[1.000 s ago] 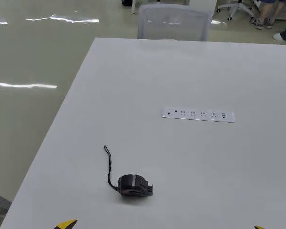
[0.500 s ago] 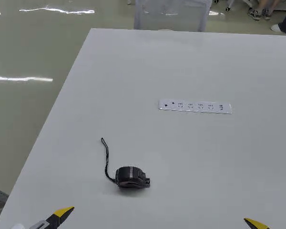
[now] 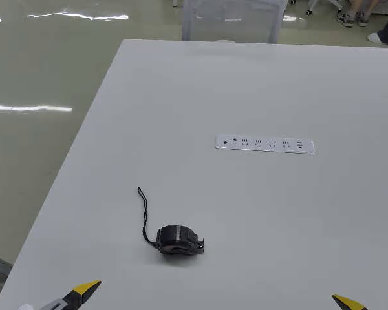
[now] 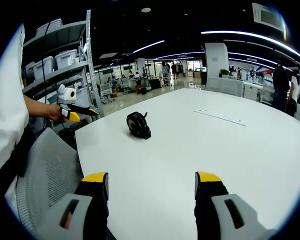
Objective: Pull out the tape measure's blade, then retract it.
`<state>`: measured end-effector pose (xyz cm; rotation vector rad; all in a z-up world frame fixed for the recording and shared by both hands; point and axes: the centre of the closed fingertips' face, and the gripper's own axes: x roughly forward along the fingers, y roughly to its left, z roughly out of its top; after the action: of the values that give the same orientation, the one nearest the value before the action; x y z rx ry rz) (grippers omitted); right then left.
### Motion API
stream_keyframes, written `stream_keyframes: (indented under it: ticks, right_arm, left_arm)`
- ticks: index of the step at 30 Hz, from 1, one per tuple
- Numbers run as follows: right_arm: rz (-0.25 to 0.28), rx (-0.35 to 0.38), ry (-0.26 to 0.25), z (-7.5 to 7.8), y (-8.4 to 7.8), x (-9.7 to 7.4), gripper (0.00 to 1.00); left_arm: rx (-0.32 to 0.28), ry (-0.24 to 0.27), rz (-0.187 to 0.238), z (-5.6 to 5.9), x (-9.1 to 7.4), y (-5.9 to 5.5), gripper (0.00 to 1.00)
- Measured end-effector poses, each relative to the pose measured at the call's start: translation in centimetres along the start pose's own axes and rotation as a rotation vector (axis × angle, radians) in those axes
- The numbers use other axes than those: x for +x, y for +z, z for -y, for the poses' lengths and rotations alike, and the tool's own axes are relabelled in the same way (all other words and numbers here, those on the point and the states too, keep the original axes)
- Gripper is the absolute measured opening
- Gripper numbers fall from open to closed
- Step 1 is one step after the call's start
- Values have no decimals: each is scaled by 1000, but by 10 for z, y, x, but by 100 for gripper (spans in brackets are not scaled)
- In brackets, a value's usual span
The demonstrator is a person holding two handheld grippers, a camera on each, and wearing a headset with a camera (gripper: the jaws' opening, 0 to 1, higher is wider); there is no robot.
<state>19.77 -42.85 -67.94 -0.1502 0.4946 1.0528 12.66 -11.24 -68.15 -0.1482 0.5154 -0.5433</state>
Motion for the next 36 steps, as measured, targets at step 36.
stream_keyframes:
  ticks: [36]
  right_arm:
    - [1,-47,106,0,10,42,68]
  left_arm:
    - [88,-51,31,-15,32,20,76]
